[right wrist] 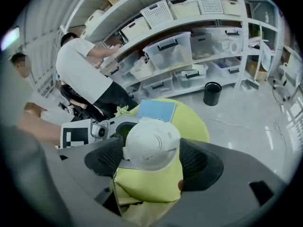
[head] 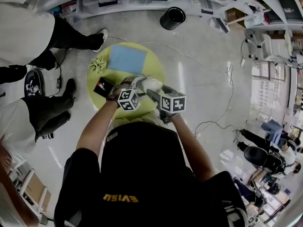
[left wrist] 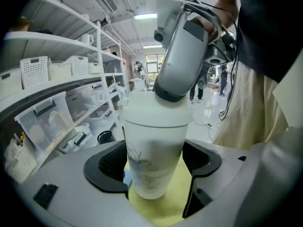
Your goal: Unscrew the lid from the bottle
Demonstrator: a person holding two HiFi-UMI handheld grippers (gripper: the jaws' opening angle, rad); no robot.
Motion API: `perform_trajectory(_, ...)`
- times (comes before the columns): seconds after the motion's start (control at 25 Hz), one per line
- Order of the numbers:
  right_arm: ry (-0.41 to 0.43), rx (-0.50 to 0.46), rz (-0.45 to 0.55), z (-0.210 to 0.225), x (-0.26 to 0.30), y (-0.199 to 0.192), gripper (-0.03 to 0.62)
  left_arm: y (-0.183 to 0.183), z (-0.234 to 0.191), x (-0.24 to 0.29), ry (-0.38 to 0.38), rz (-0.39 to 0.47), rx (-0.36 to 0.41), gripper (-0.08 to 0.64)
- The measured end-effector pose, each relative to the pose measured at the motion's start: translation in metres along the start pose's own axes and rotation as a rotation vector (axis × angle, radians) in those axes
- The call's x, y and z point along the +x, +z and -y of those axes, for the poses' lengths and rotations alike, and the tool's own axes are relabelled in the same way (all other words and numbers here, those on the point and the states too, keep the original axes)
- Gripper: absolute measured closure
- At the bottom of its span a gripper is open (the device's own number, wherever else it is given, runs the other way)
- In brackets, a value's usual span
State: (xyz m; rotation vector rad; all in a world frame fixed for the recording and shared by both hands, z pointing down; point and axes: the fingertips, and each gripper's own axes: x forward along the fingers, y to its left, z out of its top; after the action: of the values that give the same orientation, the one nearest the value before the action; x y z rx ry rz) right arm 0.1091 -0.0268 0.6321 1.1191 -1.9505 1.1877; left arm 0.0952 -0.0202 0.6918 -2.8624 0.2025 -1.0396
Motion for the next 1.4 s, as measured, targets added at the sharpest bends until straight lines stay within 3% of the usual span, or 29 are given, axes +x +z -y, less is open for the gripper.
perform_trajectory(0.16,0.031,-0.108,-0.017,-0.005,0.002,0.002,0.227,-0.003,-0.001,-0.002,-0.007,0.003,-0.007,0.179)
perform_trajectory(0.68,0.083,-0.729,-0.198,-0.023,0.002,-0.004,0.227,-0.006,0.003,-0.003,-0.016,-0.003,-0.011,0.179)
perform_trajectory(0.96,0.070,-1.257,-0.314,-0.027,0.003,-0.014,0.227,-0.004,0.003,-0.007,-0.023,-0.005,-0.001,0.179)
perform_trajectory(1.04,0.058,-1.367,-0.340,-0.027,0.004,-0.017,0.227,-0.005,0.003,-0.007,-0.019,-0.006,0.001,0.179)
perform_trajectory(1.12,0.060,-1.404,-0.337,-0.027,0.005,-0.019,0.225,-0.006,0.004,-0.007,-0.017,-0.006,0.001,0.179)
perform_trajectory(1.24,0.086,-1.347,-0.267,-0.030,0.003,-0.018,0.225,-0.008,0.006,-0.008,-0.019,-0.009,-0.001,0.179)
perform_trajectory(1.32,0.117,-1.208,-0.176,-0.037,-0.003,-0.011,0.183,-0.007,0.007,-0.009,-0.020,-0.010,-0.001,0.179)
perform_trajectory(1.4,0.132,-1.001,-0.066,-0.042,-0.009,0.003,0.153,-0.007,0.006,-0.009,-0.020,-0.010,-0.006,0.179)
